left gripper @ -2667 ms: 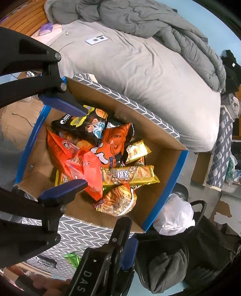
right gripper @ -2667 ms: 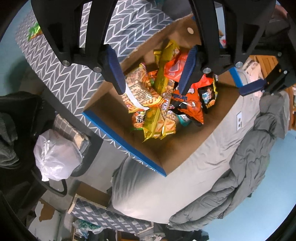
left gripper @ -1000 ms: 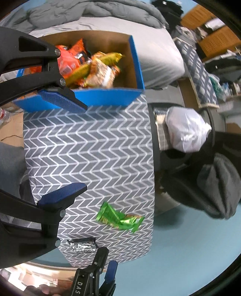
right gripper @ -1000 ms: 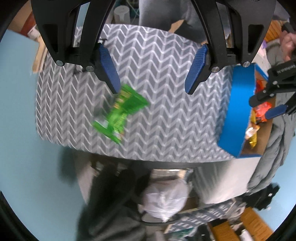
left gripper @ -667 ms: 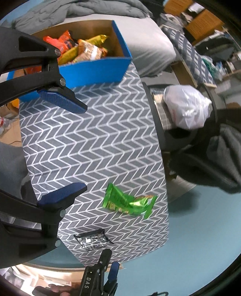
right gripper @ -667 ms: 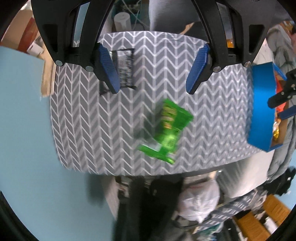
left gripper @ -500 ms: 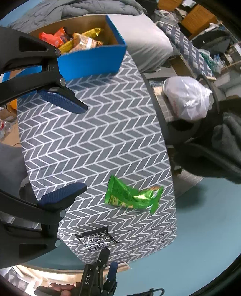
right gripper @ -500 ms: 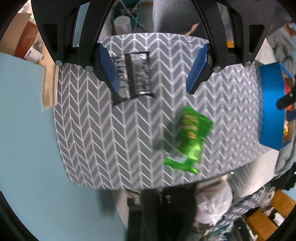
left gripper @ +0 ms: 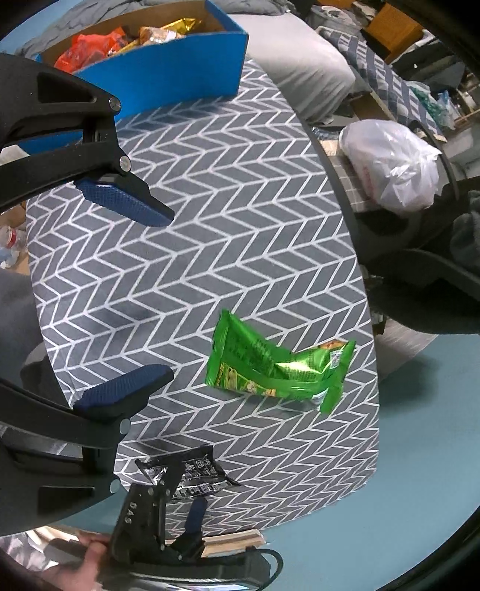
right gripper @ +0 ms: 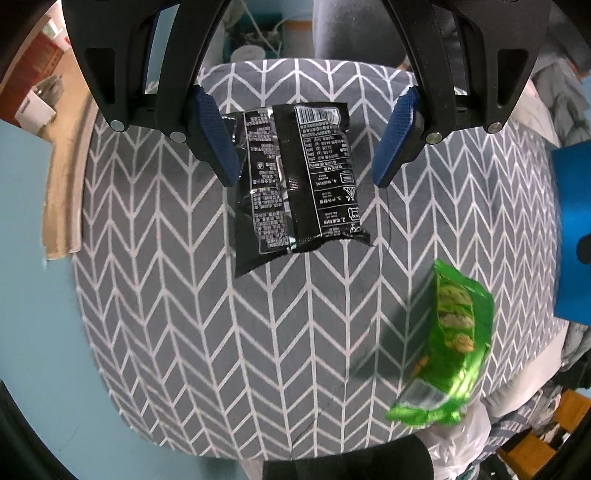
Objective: Organize snacks
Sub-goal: 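Grasp the black snack packet with the right tool while the left tool grasps the green bag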
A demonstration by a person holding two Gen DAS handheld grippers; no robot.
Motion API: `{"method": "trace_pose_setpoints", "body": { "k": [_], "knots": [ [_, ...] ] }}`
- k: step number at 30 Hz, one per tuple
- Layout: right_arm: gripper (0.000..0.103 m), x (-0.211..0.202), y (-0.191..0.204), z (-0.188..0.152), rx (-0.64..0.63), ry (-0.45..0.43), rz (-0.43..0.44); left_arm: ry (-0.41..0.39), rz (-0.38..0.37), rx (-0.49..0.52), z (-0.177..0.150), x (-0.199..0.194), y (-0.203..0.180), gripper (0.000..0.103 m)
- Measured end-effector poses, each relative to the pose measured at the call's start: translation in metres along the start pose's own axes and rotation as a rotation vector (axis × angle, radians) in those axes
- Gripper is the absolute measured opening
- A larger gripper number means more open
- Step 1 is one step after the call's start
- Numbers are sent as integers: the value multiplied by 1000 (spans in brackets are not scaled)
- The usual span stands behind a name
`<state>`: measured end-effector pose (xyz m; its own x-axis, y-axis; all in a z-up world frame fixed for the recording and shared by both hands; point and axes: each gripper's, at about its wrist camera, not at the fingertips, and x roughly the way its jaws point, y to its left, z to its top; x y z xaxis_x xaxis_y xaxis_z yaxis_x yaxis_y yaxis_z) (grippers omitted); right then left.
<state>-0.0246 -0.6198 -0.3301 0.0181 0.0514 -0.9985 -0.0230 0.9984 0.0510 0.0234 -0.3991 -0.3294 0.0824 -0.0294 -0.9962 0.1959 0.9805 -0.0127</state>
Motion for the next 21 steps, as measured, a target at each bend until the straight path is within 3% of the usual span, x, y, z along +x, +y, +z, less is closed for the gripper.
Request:
{"method": "trace_pose_setpoints", "body": {
  "k": [10,16,18,21],
  "knots": [
    [74,27,-2,2,-20,-12,-56,-7,-5,39,10,17,-15,78],
    [74,42,-14,6,6,5,-31,2,-11,36,22,24,-21,78],
    [65,41,-14,6,17,3,-10,5,-18,31,28,26,-24,78],
    [64,35,-16,11,14,-14,21,6,-26,32,37,30,-29,78]
  ]
}}
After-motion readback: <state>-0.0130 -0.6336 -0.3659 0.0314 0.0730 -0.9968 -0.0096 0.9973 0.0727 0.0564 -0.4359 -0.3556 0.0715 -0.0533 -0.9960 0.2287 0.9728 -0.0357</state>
